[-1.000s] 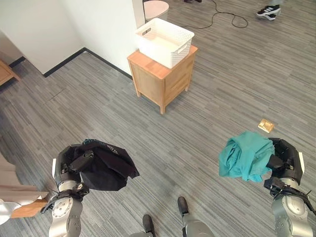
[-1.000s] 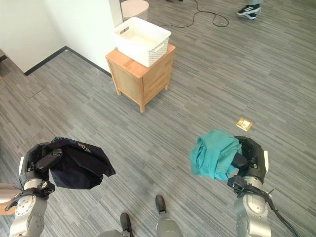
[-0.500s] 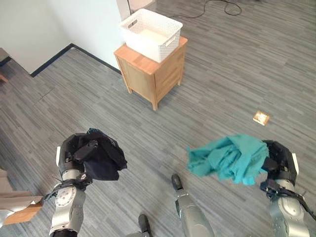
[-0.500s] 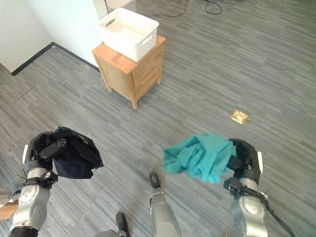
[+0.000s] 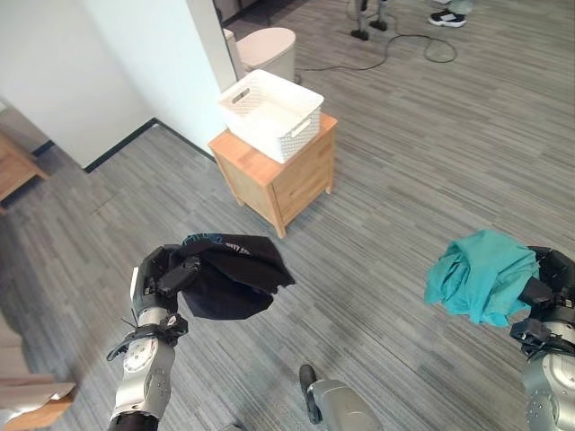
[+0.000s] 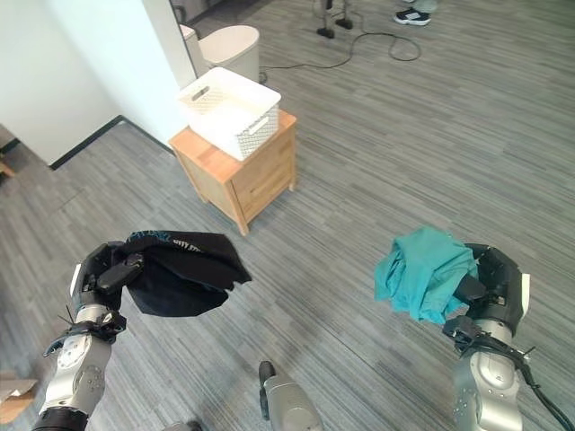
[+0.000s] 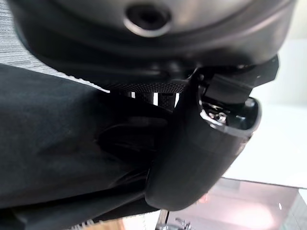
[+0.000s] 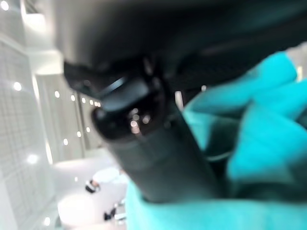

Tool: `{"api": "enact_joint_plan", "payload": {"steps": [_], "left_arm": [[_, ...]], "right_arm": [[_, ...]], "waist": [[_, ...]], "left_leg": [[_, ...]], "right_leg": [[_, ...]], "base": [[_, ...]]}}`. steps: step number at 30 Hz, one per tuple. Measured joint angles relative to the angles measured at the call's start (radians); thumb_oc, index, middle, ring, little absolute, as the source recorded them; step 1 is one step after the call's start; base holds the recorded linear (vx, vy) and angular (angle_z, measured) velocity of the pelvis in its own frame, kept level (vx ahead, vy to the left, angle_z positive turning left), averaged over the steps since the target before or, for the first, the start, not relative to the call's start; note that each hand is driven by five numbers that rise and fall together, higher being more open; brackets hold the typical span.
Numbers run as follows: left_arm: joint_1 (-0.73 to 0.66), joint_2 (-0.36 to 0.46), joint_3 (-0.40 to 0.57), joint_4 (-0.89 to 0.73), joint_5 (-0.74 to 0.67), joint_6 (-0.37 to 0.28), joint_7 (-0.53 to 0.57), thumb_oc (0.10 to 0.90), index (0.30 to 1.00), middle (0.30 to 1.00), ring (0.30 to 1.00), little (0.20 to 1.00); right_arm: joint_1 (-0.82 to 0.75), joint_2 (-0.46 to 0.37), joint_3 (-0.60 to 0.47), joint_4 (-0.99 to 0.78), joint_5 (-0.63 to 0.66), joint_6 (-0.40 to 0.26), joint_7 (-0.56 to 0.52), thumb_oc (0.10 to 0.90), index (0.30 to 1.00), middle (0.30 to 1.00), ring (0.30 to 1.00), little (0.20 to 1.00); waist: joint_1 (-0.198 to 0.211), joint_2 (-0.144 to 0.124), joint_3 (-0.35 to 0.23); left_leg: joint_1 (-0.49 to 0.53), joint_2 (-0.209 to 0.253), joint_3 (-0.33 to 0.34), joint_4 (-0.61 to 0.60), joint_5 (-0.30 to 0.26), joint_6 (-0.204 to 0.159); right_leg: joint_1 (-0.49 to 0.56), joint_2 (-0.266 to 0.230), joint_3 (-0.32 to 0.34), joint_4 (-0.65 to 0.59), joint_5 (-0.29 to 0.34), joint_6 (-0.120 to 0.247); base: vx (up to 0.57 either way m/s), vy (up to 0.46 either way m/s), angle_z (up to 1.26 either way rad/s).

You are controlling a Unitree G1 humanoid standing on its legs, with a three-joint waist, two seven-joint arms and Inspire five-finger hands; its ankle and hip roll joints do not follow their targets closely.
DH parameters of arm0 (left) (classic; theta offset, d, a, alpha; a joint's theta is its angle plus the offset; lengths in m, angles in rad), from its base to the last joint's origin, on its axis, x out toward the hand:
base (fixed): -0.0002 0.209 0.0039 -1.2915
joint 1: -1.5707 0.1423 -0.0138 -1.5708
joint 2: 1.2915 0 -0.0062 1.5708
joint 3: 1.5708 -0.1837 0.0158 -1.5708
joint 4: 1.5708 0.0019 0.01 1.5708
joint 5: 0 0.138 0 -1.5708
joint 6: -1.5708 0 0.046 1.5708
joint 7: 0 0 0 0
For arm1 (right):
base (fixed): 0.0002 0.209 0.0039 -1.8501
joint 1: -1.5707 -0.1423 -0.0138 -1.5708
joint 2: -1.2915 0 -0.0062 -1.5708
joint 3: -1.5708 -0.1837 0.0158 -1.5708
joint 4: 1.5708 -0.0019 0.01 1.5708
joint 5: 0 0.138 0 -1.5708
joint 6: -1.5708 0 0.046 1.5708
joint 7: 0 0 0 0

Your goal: Pick up bed clothes into laundry basket.

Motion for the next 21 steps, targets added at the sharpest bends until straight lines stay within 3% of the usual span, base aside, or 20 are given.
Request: {"api": "enact_joint_plan", "payload": {"steps": [1, 3, 4, 6, 7, 8, 9, 10, 11, 13, 14, 15, 16, 17, 18, 19, 20, 21], "left_arm": [[-0.012, -0.007, -0.004, 0.008, 0.0, 0.001, 0.0, 0.4, 0.3, 0.3, 0.3, 0.3], [-0.009, -0.025, -0.018, 0.011, 0.002, 0.003, -0.004, 0.4, 0.3, 0.3, 0.3, 0.3], [-0.012, -0.025, -0.018, 0.011, 0.003, 0.003, -0.002, 0.4, 0.3, 0.3, 0.3, 0.3], [-0.011, -0.025, -0.014, 0.011, 0.004, 0.002, -0.001, 0.4, 0.3, 0.3, 0.3, 0.3], [-0.007, -0.025, -0.011, 0.011, 0.008, 0.001, 0.002, 0.4, 0.3, 0.3, 0.3, 0.3], [-0.002, -0.022, -0.013, 0.012, 0.011, 0.002, 0.012, 0.4, 0.3, 0.3, 0.3, 0.3], [0.009, -0.05, 0.003, 0.006, 0.021, -0.006, 0.018, 0.4, 0.3, 0.3, 0.3, 0.3], [0.002, -0.037, 0.009, 0.015, 0.021, -0.005, 0.019, 0.4, 0.3, 0.3, 0.3, 0.3], [0.005, -0.043, 0.0, 0.032, 0.021, 0.003, 0.019, 0.4, 0.3, 0.3, 0.3, 0.3], [0.017, -0.044, -0.011, 0.041, 0.022, 0.014, 0.017, 0.4, 0.3, 0.3, 0.3, 0.3], [0.021, -0.042, -0.008, 0.043, 0.02, 0.014, 0.021, 0.4, 0.3, 0.3, 0.3, 0.3], [0.015, -0.03, -0.004, 0.039, 0.021, 0.013, 0.022, 0.4, 0.3, 0.3, 0.3, 0.3], [0.003, -0.013, -0.001, 0.038, 0.021, 0.012, 0.021, 0.4, 0.3, 0.3, 0.3, 0.3], [0.001, -0.008, -0.001, 0.036, 0.021, 0.011, 0.021, 0.4, 0.3, 0.3, 0.3, 0.3], [0.002, -0.004, 0.0, 0.036, 0.021, 0.011, 0.023, 0.4, 0.3, 0.3, 0.3, 0.3], [0.004, 0.003, 0.0, 0.037, 0.02, 0.011, 0.024, 0.4, 0.3, 0.3, 0.3, 0.3], [0.017, 0.02, 0.001, 0.042, 0.021, 0.011, 0.027, 0.4, 0.3, 0.3, 0.3, 0.3], [0.001, 0.036, -0.002, 0.056, 0.021, 0.014, 0.033, 0.4, 0.3, 0.3, 0.3, 0.3]], "right_arm": [[-0.006, -0.011, -0.001, 0.007, 0.0, -0.002, -0.001, 0.4, 0.3, 0.3, 0.3, 0.3], [-0.016, -0.009, -0.001, 0.015, -0.004, -0.002, -0.003, 0.4, 0.3, 0.3, 0.3, 0.3], [-0.016, 0.003, 0.003, 0.022, -0.006, 0.0, -0.002, 0.4, 0.3, 0.3, 0.3, 0.3], [-0.015, 0.023, 0.006, 0.048, -0.009, 0.003, 0.0, 0.4, 0.3, 0.3, 0.3, 0.3], [-0.008, 0.025, 0.006, 0.055, -0.009, 0.003, -0.001, 0.4, 0.3, 0.3, 0.3, 0.3], [-0.006, 0.031, 0.007, 0.059, -0.009, 0.003, -0.003, 0.4, 0.3, 0.3, 0.3, 0.3], [-0.014, 0.013, 0.006, 0.056, -0.015, 0.002, 0.001, 0.4, 0.3, 0.3, 0.3, 0.3], [-0.015, -0.002, -0.003, 0.039, -0.022, -0.001, 0.0, 0.4, 0.3, 0.3, 0.3, 0.3], [-0.023, -0.004, -0.014, 0.046, -0.023, 0.0, -0.005, 0.4, 0.3, 0.3, 0.3, 0.3], [-0.033, -0.008, -0.019, 0.051, -0.027, 0.006, -0.018, 0.4, 0.3, 0.3, 0.3, 0.3], [-0.04, -0.002, -0.016, 0.051, -0.031, 0.017, -0.018, 0.4, 0.3, 0.3, 0.3, 0.3], [-0.047, 0.009, -0.013, 0.05, -0.031, 0.017, -0.018, 0.4, 0.3, 0.3, 0.3, 0.3], [-0.058, 0.016, -0.013, 0.051, -0.031, 0.017, -0.018, 0.4, 0.3, 0.3, 0.3, 0.3], [-0.064, 0.02, -0.01, 0.051, -0.031, 0.016, -0.018, 0.4, 0.3, 0.3, 0.3, 0.3], [-0.062, 0.021, -0.005, 0.047, -0.031, 0.015, -0.018, 0.4, 0.3, 0.3, 0.3, 0.3], [-0.063, 0.021, 0.005, 0.048, -0.031, 0.015, -0.018, 0.4, 0.3, 0.3, 0.3, 0.3], [-0.064, 0.019, 0.027, 0.048, -0.033, 0.015, -0.018, 0.4, 0.3, 0.3, 0.3, 0.3], [-0.057, 0.035, 0.041, 0.049, -0.034, 0.016, -0.023, 0.4, 0.3, 0.3, 0.3, 0.3]], "waist": [[-0.006, 0.008, 0.007], [0.035, 0.026, 0.006], [0.041, 0.026, 0.01], [0.072, 0.016, 0.017], [0.088, 0.011, 0.021], [0.088, 0.015, 0.025], [0.106, 0.074, 0.036], [0.09, 0.05, 0.046], [0.071, 0.058, 0.046], [0.09, 0.056, 0.047], [0.11, 0.053, 0.049], [0.133, 0.039, 0.054], [0.132, 0.024, 0.058], [0.132, 0.021, 0.056], [0.123, 0.032, 0.041], [0.126, 0.032, 0.036], [0.131, 0.045, 0.015], [0.117, 0.009, 0.001]], "left_leg": [[0.005, 0.009, -0.006, -0.027, 0.011, 0.002], [-0.024, -0.037, -0.027, -0.09, 0.012, 0.01], [-0.036, -0.074, -0.026, -0.138, 0.016, 0.015], [-0.051, -0.136, -0.015, -0.17, 0.043, 0.041], [-0.057, -0.131, -0.011, -0.169, 0.057, 0.045], [-0.065, -0.136, 0.011, -0.17, 0.077, 0.059], [-0.086, -0.04, -0.068, -0.167, 0.109, 0.055], [-0.098, -0.026, -0.028, -0.16, 0.11, 0.038], [-0.11, -0.026, -0.011, -0.148, 0.094, 0.058], [-0.107, -0.072, 0.004, -0.16, 0.091, 0.068], [-0.099, -0.101, 0.025, -0.169, 0.091, 0.078], [-0.099, -0.151, 0.038, -0.169, 0.108, 0.108], [-0.11, -0.194, 0.058, -0.157, 0.124, 0.135], [-0.128, -0.212, 0.068, -0.163, 0.125, 0.169], [-0.152, -0.222, 0.083, -0.145, 0.145, 0.235], [-0.152, -0.226, 0.111, -0.125, 0.124, 0.27], [-0.143, -0.209, 0.142, -0.096, 0.098, 0.318], [-0.147, -0.234, 0.139, -0.09, 0.111, 0.322]], "right_leg": [[0.016, 0.021, 0.004, 0.005, 0.002, -0.061], [0.054, 0.041, 0.031, -0.094, 0.032, -0.031], [0.095, 0.048, 0.055, -0.17, 0.069, 0.009], [0.173, 0.047, 0.049, -0.262, 0.092, 0.053], [0.191, 0.067, 0.041, -0.26, 0.095, 0.041], [0.218, 0.08, 0.021, -0.273, 0.07, 0.119], [0.074, 0.049, -0.002, 0.099, -0.136, 0.091], [0.088, 0.028, 0.09, 0.109, -0.162, 0.002], [0.11, 0.032, 0.101, 0.081, -0.161, -0.007], [0.173, 0.031, 0.163, -0.044, -0.114, -0.003], [0.24, 0.029, 0.213, -0.16, -0.06, 0.004], [0.306, 0.005, 0.243, -0.261, -0.018, 0.012], [0.348, -0.004, 0.25, -0.308, -0.008, 0.025], [0.362, -0.001, 0.252, -0.315, -0.015, 0.036], [0.386, 0.013, 0.262, -0.326, -0.031, 0.059], [0.411, 0.015, 0.268, -0.341, -0.047, 0.081], [0.432, 0.032, 0.272, -0.329, -0.084, 0.134], [0.416, 0.004, 0.265, -0.289, -0.111, 0.171]], "base": [[0.29, -0.093, 0.4], [0.33, -0.096, -0.09], [0.45, -0.072, -0.17], [0.36, 0.003, -0.18], [0.38, 0.086, -0.19], [0.38, 0.121, -0.52], [0.64, 0.243, -0.23], [0.42, 0.177, -0.17], [0.4, 0.189, -0.18], [0.28, 0.167, -0.72], [0.44, 0.235, -1.06], [0.33, 0.176, -1.15], [0.32, 0.156, -0.83], [0.18, 0.141, -0.54], [0.29, 0.202, -0.56], [0.36, 0.253, -0.93], [0.27, 0.176, -0.72], [0.32, 0.222, -0.57]]}}
